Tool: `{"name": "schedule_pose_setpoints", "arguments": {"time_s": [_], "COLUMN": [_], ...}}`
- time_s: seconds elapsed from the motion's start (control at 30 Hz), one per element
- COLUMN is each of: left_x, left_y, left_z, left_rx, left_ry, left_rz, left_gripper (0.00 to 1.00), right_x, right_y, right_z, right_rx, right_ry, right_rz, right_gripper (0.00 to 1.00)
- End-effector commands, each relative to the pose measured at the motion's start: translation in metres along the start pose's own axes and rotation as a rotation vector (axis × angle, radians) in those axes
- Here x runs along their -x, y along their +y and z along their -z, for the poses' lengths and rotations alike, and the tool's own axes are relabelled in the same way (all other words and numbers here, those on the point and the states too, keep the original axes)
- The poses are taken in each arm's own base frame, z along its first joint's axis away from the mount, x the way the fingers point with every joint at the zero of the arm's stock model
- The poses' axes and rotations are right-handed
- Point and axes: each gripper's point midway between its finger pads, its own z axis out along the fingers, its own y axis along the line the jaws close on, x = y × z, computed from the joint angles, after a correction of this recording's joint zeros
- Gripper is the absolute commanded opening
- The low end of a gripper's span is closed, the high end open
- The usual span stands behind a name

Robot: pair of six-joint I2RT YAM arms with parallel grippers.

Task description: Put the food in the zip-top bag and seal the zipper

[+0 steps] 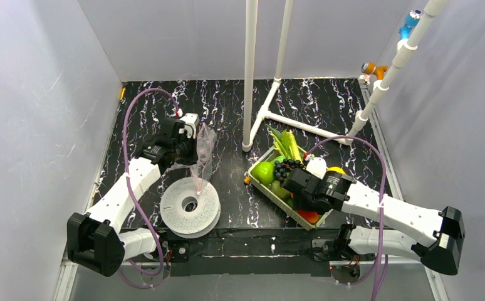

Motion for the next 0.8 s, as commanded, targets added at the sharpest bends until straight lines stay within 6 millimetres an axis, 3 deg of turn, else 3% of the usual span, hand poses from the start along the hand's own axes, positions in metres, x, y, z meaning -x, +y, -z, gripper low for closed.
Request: {"name": "schedule_pose_setpoints", "arguments": {"time_s": [0.0, 0.23, 0.3, 0.4, 0.53, 0.67, 0.77], "left_x": [0.006, 0.006, 0.006, 0.007, 0.008, 0.009, 0.010], "left_y": [-0.004, -0.004, -0.004, -0.005, -0.006, -0.007, -0.008], "left_z": [0.006, 0.007, 0.007, 0.008, 0.009, 0.011, 0.014], "left_rx": [-0.016, -0.018, -0.017, -0.019, -0.025, -0.030, -0.035], "left_ry": [-0.010, -0.012, -0.014, -0.017, -0.021, -0.032, -0.041], "left_rz": [-0.007, -0.007, -0.008, -0.009, -0.010, -0.011, -0.012], "left_gripper": [0.00, 0.00, 0.00, 0.00, 0.00, 0.00, 0.00], "right_x": [0.018, 0.042, 0.051, 0.065, 0.083, 0.105, 0.122], "right_y": [-0.002, 0.005, 0.006, 0.023, 0.081, 0.151, 0.192], "right_z": [0.015, 0.035, 0.041, 0.052, 0.073, 0.113, 0.136], "right_rx": [0.030, 0.100, 0.106, 0.180, 0.438, 0.766, 0.907], "right_ry": [-0.080, -0.168, -0.202, -0.247, -0.296, -0.361, -0.395], "right_rz": [0.009, 0.016, 0.020, 0.048, 0.044, 0.049, 0.061], "right_gripper": [0.32, 0.08, 0.04, 0.01, 0.01, 0.01, 0.01]}}
